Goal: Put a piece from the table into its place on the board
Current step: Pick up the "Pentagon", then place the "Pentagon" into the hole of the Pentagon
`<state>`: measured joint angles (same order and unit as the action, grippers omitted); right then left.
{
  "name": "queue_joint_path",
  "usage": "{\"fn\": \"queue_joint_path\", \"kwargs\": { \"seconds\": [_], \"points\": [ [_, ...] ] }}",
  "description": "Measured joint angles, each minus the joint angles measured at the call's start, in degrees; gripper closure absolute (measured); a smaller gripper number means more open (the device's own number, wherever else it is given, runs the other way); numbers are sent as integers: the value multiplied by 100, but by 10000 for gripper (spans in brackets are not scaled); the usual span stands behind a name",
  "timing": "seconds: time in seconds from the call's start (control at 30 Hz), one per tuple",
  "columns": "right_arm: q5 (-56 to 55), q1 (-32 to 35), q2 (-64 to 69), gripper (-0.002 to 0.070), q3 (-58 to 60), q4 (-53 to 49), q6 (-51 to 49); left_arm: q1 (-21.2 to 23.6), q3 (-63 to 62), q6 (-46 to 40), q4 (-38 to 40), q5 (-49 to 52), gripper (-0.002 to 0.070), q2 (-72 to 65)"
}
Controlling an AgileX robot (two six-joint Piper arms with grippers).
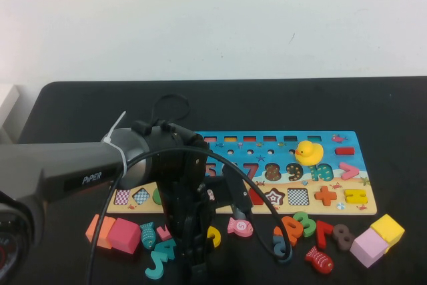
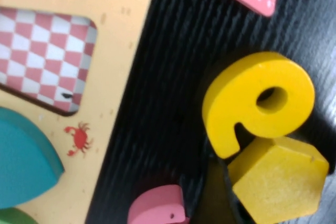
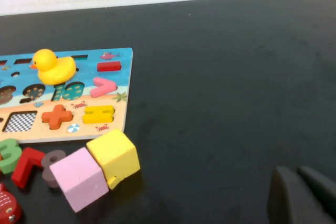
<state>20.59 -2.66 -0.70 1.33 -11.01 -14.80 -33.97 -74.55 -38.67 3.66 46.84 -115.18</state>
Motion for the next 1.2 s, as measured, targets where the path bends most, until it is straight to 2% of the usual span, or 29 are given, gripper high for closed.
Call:
{"fn": "queue_joint_path", "kwargs": {
  "seconds": [0.47, 0.8, 1.03, 1.2],
  "points": [
    [0, 0, 0, 657, 0, 0, 0, 0, -44, 7, -19, 133, 360, -159],
    [0, 0, 0, 657, 0, 0, 0, 0, -244, 20, -19, 385, 363, -151],
    [0, 0, 0, 657, 0, 0, 0, 0, -1200, 20, -67, 1149, 363, 2],
    [0, 0, 0, 657, 0, 0, 0, 0, -1716, 20, -88, 1176, 363, 2]
  ]
}}
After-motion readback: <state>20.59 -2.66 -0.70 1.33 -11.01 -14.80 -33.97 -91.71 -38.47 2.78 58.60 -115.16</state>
